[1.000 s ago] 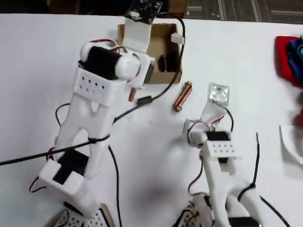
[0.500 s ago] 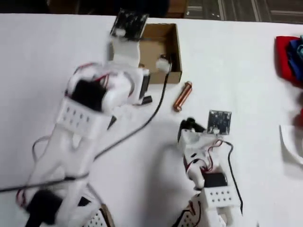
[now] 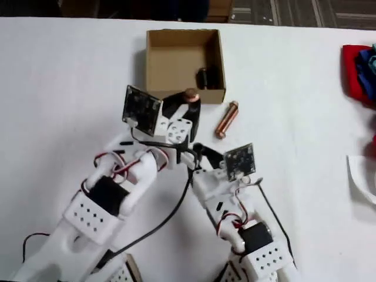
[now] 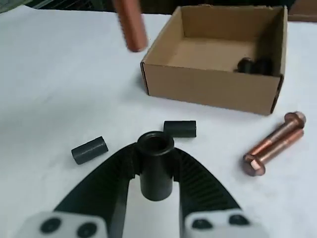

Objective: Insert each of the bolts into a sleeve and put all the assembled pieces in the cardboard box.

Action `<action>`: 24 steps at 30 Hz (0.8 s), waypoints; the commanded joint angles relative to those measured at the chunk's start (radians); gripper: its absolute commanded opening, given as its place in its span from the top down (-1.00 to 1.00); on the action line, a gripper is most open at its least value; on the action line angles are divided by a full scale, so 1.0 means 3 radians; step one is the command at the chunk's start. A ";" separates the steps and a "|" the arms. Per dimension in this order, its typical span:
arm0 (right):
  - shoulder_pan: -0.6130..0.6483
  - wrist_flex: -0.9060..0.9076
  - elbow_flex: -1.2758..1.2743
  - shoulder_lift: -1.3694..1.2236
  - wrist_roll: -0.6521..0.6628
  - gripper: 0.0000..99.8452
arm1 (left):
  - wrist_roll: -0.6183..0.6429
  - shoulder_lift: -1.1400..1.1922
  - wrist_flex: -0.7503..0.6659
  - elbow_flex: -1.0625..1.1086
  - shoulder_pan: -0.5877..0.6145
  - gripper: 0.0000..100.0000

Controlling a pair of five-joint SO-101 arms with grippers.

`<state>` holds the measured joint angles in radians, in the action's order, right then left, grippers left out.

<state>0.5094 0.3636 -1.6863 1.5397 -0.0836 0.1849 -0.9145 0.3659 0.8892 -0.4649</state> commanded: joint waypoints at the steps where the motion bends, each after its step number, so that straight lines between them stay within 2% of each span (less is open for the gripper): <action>1: -0.0023 -0.0263 -0.0041 0.0074 0.0251 0.95 | 0.0164 -0.0123 -0.0107 -0.0054 -0.0097 0.95; 7: -0.0141 -0.0473 -0.0041 0.0069 0.0343 0.95 | 0.0378 -0.0123 -0.0092 0.0028 -0.0102 0.95; 24: -0.0130 -0.0478 -0.0041 0.0074 0.0343 0.95 | 0.0373 -0.0015 -0.0092 0.0391 -0.0107 0.95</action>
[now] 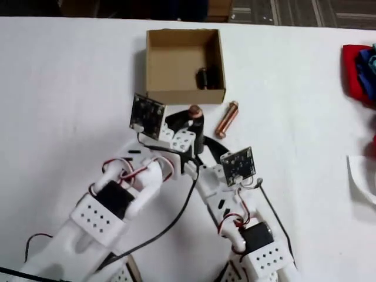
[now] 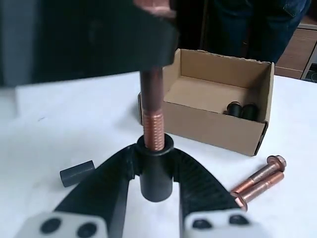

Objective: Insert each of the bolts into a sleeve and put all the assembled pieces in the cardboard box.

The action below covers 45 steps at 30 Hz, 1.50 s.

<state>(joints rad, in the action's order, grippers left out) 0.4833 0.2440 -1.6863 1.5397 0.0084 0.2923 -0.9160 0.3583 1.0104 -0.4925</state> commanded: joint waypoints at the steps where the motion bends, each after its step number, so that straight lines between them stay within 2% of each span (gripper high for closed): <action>1: -0.0043 -0.0079 -0.0041 0.0074 0.0036 0.95 | 0.0015 0.0051 -0.0066 -0.0008 -0.0015 0.95; 10: -0.0059 -0.0059 -0.0041 0.0074 0.0036 0.95 | 0.0015 0.0435 -0.0051 -0.0074 -0.0005 0.94; 14: -0.0059 -0.0059 -0.0041 0.0074 0.0036 0.95 | -0.0005 0.0378 0.0522 -0.0361 0.0015 0.90; 17: -0.0059 -0.0059 -0.0041 0.0074 0.0036 0.95 | 0.0000 0.0338 0.0987 -0.0545 0.0015 0.69; 20: -0.0059 -0.0059 -0.0041 0.0074 0.0036 0.95 | 0.0010 0.0292 0.1248 -0.0621 0.0015 0.49; 24: -0.0059 -0.0059 -0.0041 0.0069 0.0036 0.95 | -0.0005 0.0174 0.1386 -0.0621 0.0041 0.48; 29: -0.0064 0.0064 -0.0041 0.0074 0.0015 0.95 | -0.0005 -0.0077 0.1401 -0.0673 0.0414 0.54; 34: -0.0197 0.0376 -0.0041 0.0079 0.0010 0.95 | -0.0020 -0.0189 0.1417 -0.0621 0.1217 0.64; 36: -0.0289 0.0350 -0.0041 0.0079 0.0010 0.95 | -0.0220 -0.0148 0.1401 -0.0376 0.1570 0.64; 39: -0.0391 0.0432 0.0005 0.0054 0.0010 0.95 | -0.1008 -0.0061 0.1314 0.0161 0.2082 0.58; 42: -0.0488 0.0872 0.0307 0.0049 0.0010 0.95 | -0.1754 -0.0015 0.0834 0.0785 0.2399 0.56; 45: -0.0514 0.1245 0.0762 0.0023 0.0010 0.96 | -0.1979 -0.0010 0.0215 0.1327 0.2527 0.60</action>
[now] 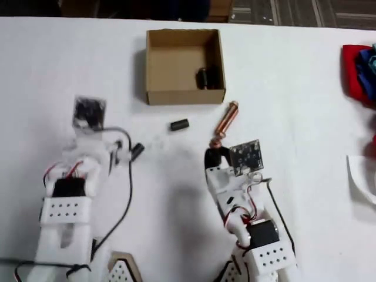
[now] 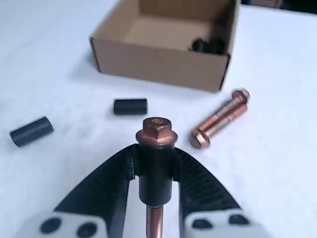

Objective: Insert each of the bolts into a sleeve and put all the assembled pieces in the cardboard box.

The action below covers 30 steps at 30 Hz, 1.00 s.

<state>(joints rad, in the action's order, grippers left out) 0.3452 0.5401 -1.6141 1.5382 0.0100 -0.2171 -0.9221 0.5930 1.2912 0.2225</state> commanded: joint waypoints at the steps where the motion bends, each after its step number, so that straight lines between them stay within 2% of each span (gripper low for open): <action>1: -0.0038 0.0330 0.0655 -0.0033 0.0005 0.96 | -0.0286 0.0015 -0.0726 0.0529 0.0148 0.62; 3: -0.0038 0.0366 0.0921 -0.0289 0.0005 0.96 | -0.0292 0.0015 -0.0895 0.0647 0.0113 0.64; 5: -0.0054 0.0350 0.1222 -0.0719 0.0005 0.96 | -0.0292 0.0020 -0.0869 0.0642 0.0097 0.64; 10: -0.0059 0.0407 0.2588 -0.2360 0.0005 0.96 | -0.0271 0.0026 -0.0685 0.0601 0.0092 0.65; 14: -0.0059 0.0826 0.4148 -0.3833 0.0005 0.96 | -0.0271 0.0026 -0.0578 0.0555 0.0092 0.65; 23: -0.0059 0.1921 0.8275 -0.6866 0.0005 0.96 | -0.0271 0.0026 -0.0588 0.0560 0.0092 0.65; 26: -0.0059 0.2064 0.9472 -0.7736 0.0005 0.96 | -0.0271 0.0026 -0.0588 0.0560 0.0092 0.65; 30: -0.0049 0.2053 1.0572 -0.8656 0.0005 0.96 | -0.0271 0.0026 -0.0593 0.0560 0.0092 0.65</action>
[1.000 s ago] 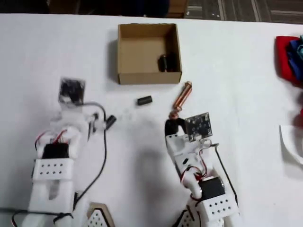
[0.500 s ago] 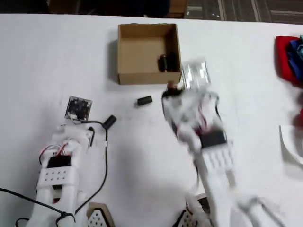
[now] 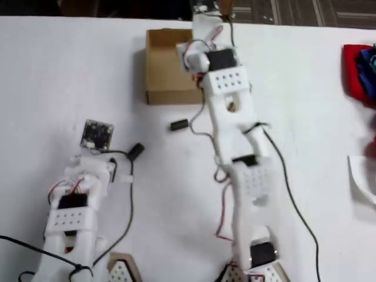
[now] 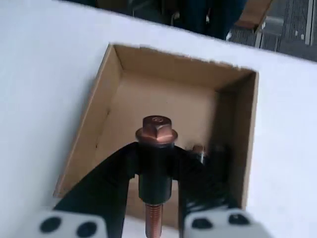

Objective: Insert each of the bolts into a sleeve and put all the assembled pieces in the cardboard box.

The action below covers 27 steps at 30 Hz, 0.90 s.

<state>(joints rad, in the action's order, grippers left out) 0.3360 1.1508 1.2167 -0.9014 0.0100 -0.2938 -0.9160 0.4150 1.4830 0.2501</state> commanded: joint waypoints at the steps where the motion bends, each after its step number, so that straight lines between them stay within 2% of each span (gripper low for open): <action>1: -0.0013 0.0013 0.1325 -0.0683 0.0005 0.96 | -0.0015 0.0005 0.0000 -0.0079 0.0000 0.65; 5: -0.0028 -0.0161 0.1458 -0.1015 0.0005 0.96 | -0.0015 0.0005 -0.0153 -0.0003 -0.0005 0.65; 14: -0.0136 -0.0667 0.0726 -0.1010 0.0005 0.96 | -0.0015 0.0005 -0.0189 0.0018 -0.0010 0.65; 27: -0.0130 -0.0667 0.0471 -0.1036 0.0005 0.96 | -0.0015 0.0005 -0.0205 0.0023 -0.0010 0.65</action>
<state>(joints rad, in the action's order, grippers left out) 0.3084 0.9712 1.3640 -1.2390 0.0100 -0.2938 -0.9160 0.3751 1.4922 0.2486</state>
